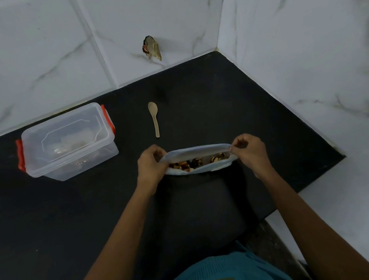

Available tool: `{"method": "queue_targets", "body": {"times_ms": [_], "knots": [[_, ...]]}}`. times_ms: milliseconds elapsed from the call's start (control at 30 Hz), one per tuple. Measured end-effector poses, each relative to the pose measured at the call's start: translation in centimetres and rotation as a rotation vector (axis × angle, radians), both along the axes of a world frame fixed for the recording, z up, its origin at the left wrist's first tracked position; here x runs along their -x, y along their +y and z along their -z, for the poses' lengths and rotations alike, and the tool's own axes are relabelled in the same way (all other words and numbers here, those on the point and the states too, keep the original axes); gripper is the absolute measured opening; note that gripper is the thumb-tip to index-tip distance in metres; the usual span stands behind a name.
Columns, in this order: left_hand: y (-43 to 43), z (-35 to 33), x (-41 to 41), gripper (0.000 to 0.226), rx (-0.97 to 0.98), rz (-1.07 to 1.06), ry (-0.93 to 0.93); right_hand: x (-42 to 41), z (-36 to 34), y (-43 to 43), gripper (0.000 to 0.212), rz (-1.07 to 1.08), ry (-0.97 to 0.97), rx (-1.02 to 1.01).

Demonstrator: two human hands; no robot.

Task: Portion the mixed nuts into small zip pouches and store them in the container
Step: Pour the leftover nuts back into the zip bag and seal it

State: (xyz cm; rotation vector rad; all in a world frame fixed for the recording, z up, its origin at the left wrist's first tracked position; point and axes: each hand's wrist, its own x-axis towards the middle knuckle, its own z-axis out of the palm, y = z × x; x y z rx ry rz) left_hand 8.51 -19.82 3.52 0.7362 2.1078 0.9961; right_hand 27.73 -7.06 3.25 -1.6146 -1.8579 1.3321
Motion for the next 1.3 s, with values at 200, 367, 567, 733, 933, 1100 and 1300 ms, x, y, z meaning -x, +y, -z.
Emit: {"method": "queue_targets", "body": {"times_ms": [200,367,567,733,933,1100,1300], "knots": [[0.7,-0.1,-0.3,0.025,0.106,0.039,0.453,0.3,-0.3,-0.4,0.019,-0.111,-0.149,-0.234],[0.6,-0.3,0.6,0.022,0.269,0.123,0.098,0.0,-0.7,0.1,0.023,-0.060,-0.146,-0.086],[0.7,-1.0,0.4,0.016,0.195,0.148,-0.247,-0.3,-1.0,0.3,0.025,0.001,-0.130,0.108],[0.6,-0.6,0.1,0.011,0.281,0.140,0.014,-0.6,-1.0,-0.1,0.031,0.006,-0.147,0.176],[-0.2,-1.9,0.4,0.022,0.070,-0.008,-0.824,-2.2,-2.1,-0.1,0.022,0.148,0.350,0.569],[-1.3,-1.1,0.6,0.015,-0.066,-0.107,-1.028,-3.2,-2.3,0.2,0.021,0.235,0.688,0.775],[-1.1,-0.5,-0.6,0.009,-0.072,-0.110,-0.987,-3.0,-1.5,-0.1,0.008,0.252,0.614,0.785]]}}
